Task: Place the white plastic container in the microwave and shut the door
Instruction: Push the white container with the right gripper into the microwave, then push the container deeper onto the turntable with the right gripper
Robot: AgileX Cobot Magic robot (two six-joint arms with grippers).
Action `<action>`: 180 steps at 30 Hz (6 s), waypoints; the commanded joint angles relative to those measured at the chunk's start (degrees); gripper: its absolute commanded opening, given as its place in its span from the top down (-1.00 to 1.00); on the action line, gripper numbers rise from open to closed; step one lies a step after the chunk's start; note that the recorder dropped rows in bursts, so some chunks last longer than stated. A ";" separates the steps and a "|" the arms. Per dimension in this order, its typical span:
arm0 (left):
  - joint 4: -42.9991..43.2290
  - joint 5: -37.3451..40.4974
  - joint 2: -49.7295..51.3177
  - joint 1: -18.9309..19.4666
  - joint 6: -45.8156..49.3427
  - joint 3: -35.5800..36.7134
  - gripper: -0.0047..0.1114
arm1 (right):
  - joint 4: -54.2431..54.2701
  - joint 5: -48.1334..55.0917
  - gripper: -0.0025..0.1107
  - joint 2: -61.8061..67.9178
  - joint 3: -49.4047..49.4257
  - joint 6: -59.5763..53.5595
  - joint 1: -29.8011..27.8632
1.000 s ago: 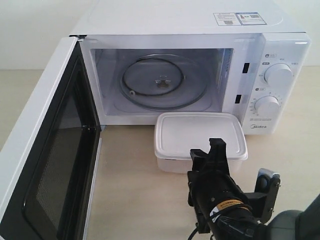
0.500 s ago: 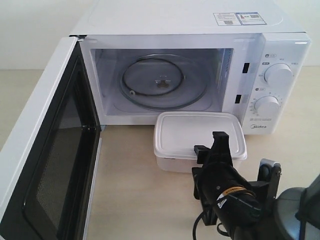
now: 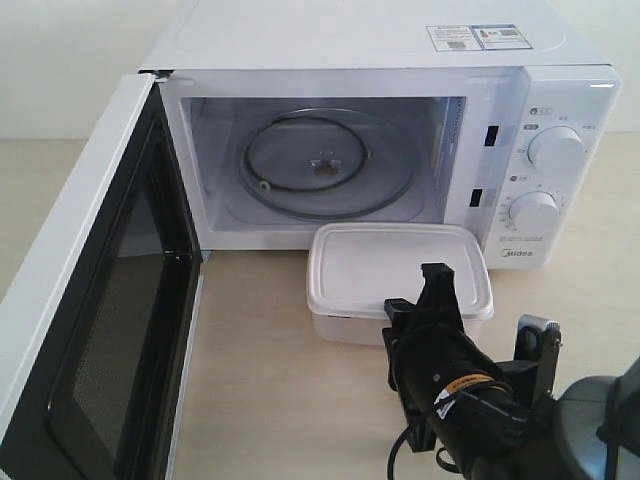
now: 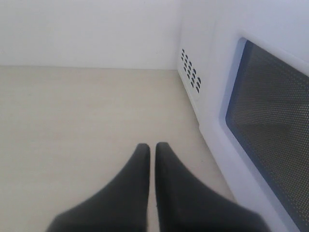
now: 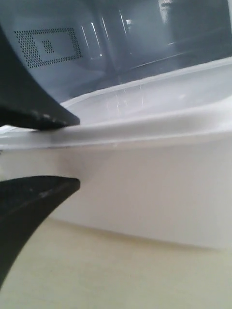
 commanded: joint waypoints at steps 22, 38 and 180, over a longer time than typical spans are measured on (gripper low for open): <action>0.04 -0.01 -0.17 -0.45 -0.50 0.19 0.84 | -0.86 -8.63 0.96 -0.13 2.88 0.34 7.98; 0.04 -0.01 -0.17 -0.45 -0.50 0.19 0.84 | -4.74 -8.63 0.96 -1.54 2.88 -7.88 11.72; 0.04 -0.01 -0.17 -0.45 -0.50 0.19 0.84 | 0.17 17.54 0.96 4.85 -34.80 -109.97 -11.45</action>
